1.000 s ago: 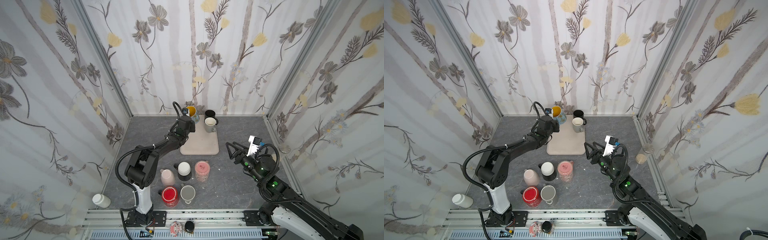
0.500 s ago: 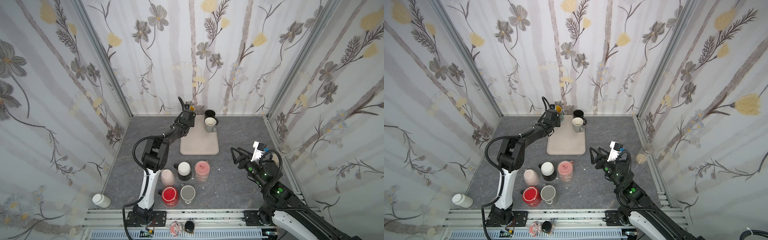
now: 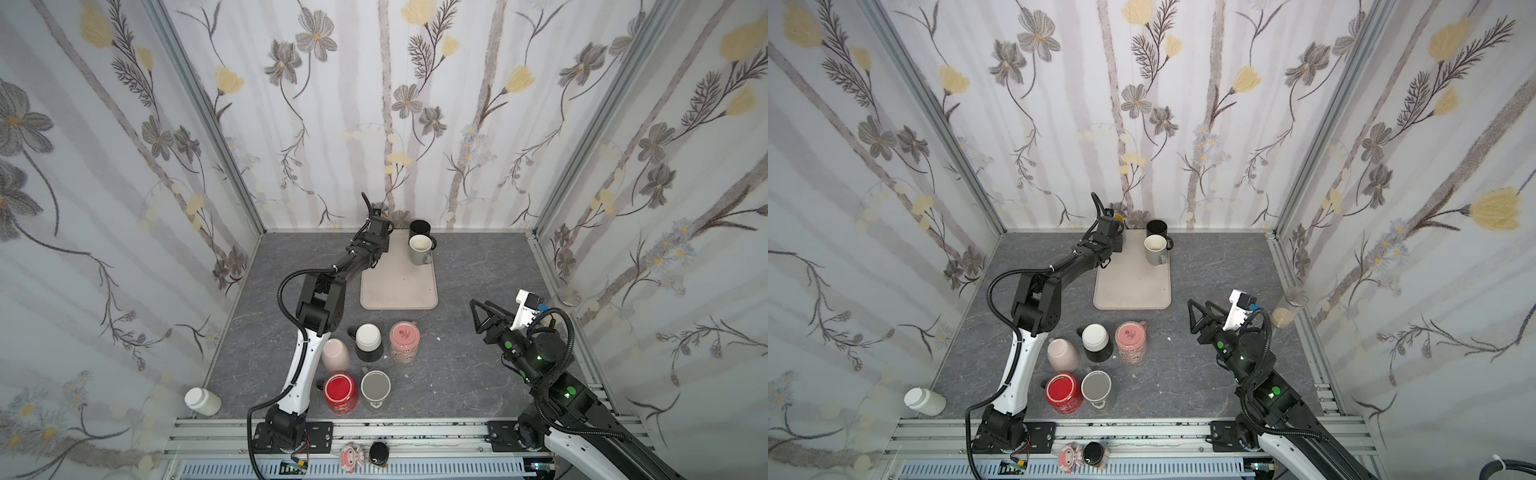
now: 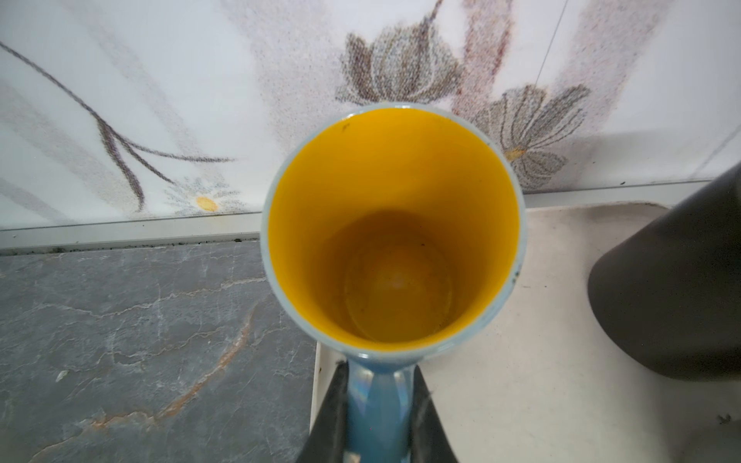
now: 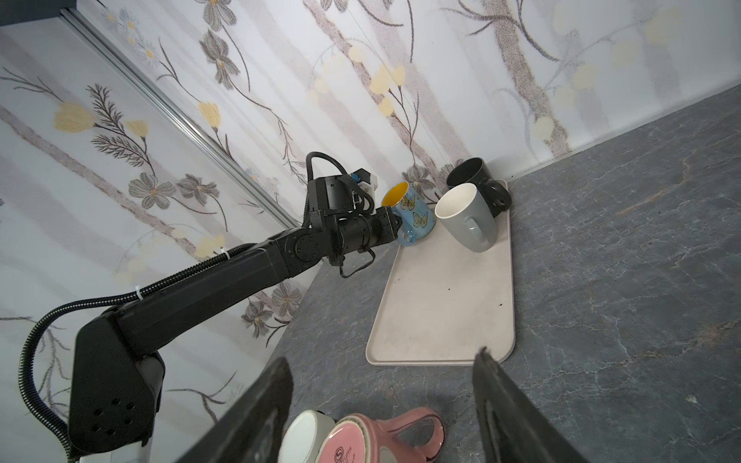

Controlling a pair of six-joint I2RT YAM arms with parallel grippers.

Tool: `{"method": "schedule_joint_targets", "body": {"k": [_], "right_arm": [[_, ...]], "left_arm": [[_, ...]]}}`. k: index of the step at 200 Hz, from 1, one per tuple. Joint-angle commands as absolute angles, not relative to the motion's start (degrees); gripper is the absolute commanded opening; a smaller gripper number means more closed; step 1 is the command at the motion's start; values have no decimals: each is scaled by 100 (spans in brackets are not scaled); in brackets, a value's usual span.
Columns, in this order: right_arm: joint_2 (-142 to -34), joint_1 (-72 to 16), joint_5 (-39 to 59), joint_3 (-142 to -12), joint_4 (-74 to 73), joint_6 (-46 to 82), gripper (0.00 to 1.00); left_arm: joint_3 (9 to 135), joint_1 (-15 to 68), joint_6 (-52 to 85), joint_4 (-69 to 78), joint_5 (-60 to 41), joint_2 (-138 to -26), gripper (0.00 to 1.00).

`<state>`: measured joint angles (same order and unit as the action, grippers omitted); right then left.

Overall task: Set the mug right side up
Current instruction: 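Carry the upright blue mug to the tray's far corner with the left gripper, then lower the blue mug onto the tray and open the left gripper, then draw the left gripper back while the right gripper moves down to the pink mug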

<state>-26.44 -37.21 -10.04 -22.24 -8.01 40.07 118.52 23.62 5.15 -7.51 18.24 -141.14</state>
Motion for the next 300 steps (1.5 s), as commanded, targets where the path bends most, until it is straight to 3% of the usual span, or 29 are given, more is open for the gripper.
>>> {"method": "schedule_joint_targets", "body": {"k": [1, 32, 54, 85, 135, 215, 228, 267, 300], "right_arm": [[-2630, -3718, -1123, -2215, -787, 4102, 71], [-2744, -3718, -1090, -2223, -894, 4105, 72], [-2836, -3718, -1051, -2224, -979, 4114, 73], [-2887, -3722, -993, -2224, -1027, 4133, 74], [-3192, -3718, -645, -2310, -862, 3956, 77], [-5455, -3709, 1217, -3052, -1274, 2636, 82], [-5962, -3595, 1338, -3328, -1278, 2546, 76], [-7782, -3171, 1830, -4499, -1060, 2171, 42], [-9290, -3187, 1863, -5769, -60, 1616, 36]], "left_arm": [[11944, 2320, 567, -380, 1963, -14168, 0], [11936, 2277, 592, -456, 2072, -14195, 0], [11812, 2259, 663, -417, 2092, -14137, 33], [11383, 2250, 802, -67, 2147, -13845, 51], [10201, 2254, 1500, 849, 1572, -12560, 67], [6748, 2805, 3048, 2729, 186, -9370, 88], [6210, 2995, 3175, 2910, 93, -8871, 100], [5136, 3525, 3053, 2821, 210, -7532, 100], [4343, 3665, 3033, 2625, 344, -6413, 100]]}}
